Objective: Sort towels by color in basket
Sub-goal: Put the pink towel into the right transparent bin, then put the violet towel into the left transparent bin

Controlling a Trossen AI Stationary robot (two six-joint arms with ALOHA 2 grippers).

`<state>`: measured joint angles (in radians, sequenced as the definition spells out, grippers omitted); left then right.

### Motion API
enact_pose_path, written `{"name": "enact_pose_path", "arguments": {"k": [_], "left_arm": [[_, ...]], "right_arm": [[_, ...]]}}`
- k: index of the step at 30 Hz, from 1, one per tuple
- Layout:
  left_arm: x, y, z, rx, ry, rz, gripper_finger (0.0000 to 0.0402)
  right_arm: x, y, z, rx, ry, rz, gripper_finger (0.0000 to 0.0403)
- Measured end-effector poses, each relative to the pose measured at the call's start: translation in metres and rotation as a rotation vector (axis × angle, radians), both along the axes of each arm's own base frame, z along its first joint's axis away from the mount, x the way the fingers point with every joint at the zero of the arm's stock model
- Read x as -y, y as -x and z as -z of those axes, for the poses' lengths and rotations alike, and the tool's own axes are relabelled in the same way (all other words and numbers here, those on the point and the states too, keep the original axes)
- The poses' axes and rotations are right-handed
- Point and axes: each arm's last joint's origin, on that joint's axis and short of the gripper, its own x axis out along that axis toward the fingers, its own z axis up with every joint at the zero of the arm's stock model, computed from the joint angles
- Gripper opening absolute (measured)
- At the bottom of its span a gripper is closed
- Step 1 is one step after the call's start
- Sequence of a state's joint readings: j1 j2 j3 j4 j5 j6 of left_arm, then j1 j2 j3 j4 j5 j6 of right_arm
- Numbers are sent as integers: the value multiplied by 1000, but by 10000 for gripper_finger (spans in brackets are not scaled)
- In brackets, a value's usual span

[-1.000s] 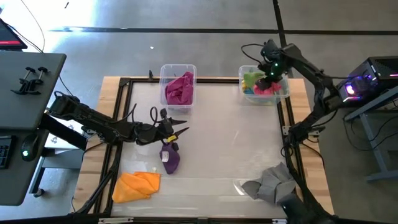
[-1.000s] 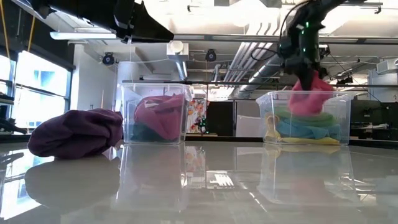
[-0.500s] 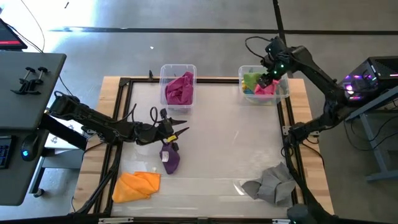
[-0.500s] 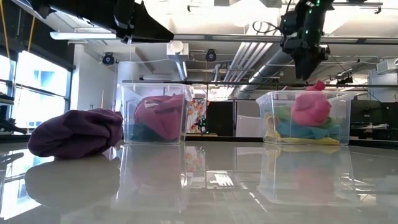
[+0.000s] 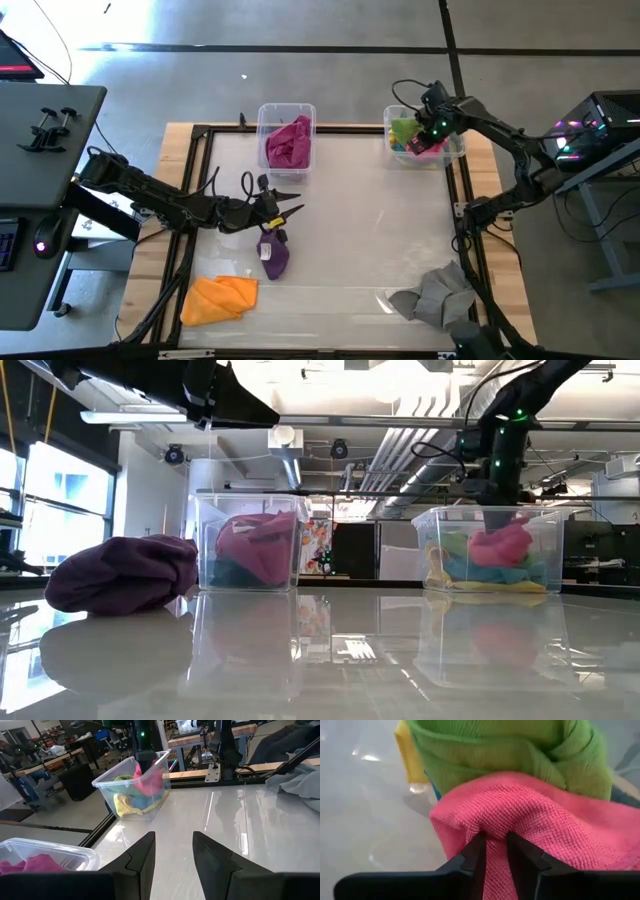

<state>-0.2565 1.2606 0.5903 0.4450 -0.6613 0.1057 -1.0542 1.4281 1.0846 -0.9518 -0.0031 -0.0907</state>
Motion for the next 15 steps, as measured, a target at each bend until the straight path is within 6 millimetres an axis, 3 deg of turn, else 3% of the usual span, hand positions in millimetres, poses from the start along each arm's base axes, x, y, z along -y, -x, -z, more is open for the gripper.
{"name": "enact_pose_path", "arguments": {"k": [4, 8, 11, 15], "left_arm": [[0, 0, 0, 1, 0, 0, 117], [0, 0, 0, 5, 8, -1, 117], [0, 0, 0, 5, 13, -1, 117], [3, 1, 2, -12, 9, 9, 117]], "right_arm": [[1, -1, -7, 10, 32, -18, 70], [-4, 2, -29, 47, 102, -24, 70], [-17, 7, -50, 93, 190, -38, 70], [-48, 6, -69, 234, 377, -88, 70]]}}
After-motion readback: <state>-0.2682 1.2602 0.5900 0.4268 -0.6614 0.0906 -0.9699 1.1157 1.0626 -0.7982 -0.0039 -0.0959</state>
